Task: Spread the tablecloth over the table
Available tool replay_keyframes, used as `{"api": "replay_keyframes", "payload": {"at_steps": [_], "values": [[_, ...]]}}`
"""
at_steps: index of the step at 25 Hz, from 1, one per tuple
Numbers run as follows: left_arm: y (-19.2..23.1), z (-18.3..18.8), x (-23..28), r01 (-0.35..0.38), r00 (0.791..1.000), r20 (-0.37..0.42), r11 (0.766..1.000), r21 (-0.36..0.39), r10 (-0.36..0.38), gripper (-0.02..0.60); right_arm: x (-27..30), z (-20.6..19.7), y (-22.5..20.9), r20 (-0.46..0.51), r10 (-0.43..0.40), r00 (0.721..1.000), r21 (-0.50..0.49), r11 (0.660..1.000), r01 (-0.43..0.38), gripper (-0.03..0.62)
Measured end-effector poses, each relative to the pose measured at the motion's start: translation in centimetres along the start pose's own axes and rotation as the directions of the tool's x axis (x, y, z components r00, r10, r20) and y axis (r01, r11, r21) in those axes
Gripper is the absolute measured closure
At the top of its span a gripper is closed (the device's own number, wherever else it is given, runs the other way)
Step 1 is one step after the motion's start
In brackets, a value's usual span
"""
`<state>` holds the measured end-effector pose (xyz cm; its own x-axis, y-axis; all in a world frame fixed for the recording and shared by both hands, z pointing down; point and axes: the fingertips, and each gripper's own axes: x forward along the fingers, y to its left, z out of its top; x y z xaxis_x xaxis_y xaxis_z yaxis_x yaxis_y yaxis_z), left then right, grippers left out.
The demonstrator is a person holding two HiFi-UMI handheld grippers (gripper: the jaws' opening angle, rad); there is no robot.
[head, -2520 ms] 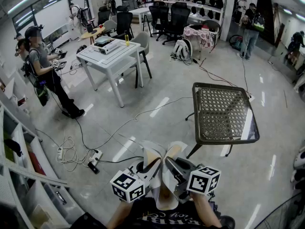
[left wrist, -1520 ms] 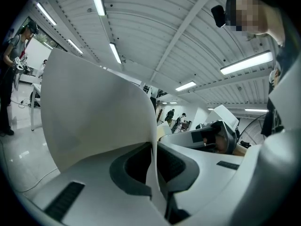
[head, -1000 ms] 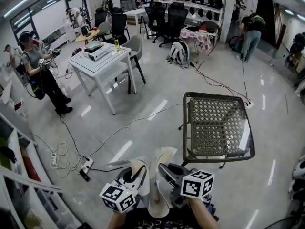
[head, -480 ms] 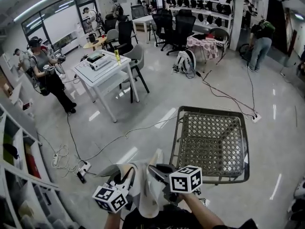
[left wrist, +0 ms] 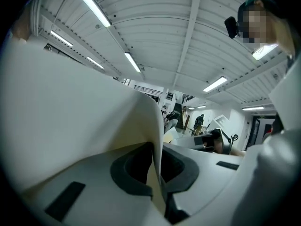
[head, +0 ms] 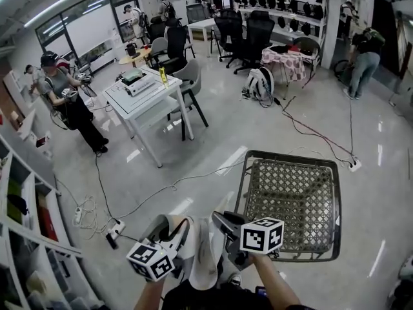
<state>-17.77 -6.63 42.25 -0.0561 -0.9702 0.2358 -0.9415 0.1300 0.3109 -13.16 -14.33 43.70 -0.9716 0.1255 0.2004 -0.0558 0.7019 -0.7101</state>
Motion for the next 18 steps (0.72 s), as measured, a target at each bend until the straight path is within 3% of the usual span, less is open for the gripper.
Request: {"api": "replay_keyframes", "payload": {"at_steps": [7,12,15,18], "values": [[5.3,3.4,8.0,0.038,0.999,-0.029,0.996,0.080,-0.036,0.555,3.3,6.6,-5.8,0.045,-0.060,0.997,0.021,0.998,0.059,0.572],[9.1,7.3,15.0,0.114,0.993,-0.056,0.976,0.186,-0.105,0.557,6.4,13.7,-10.9,0.125,-0.130,0.984,0.059,0.991,0.123,0.574],[11.3,10.3,19.8,0.154,0.988,-0.035,0.960,0.233,-0.150,0.557,6.9,18.7,-14.4,0.225,-0.155,0.962,0.100,0.986,0.135,0.574],[12.6,14.2,24.4,0.174,0.983,0.003,0.949,0.261,-0.182,0.557,5.3,25.2,-17.2,0.357,-0.182,0.916,0.075,0.983,0.166,0.574]]}}
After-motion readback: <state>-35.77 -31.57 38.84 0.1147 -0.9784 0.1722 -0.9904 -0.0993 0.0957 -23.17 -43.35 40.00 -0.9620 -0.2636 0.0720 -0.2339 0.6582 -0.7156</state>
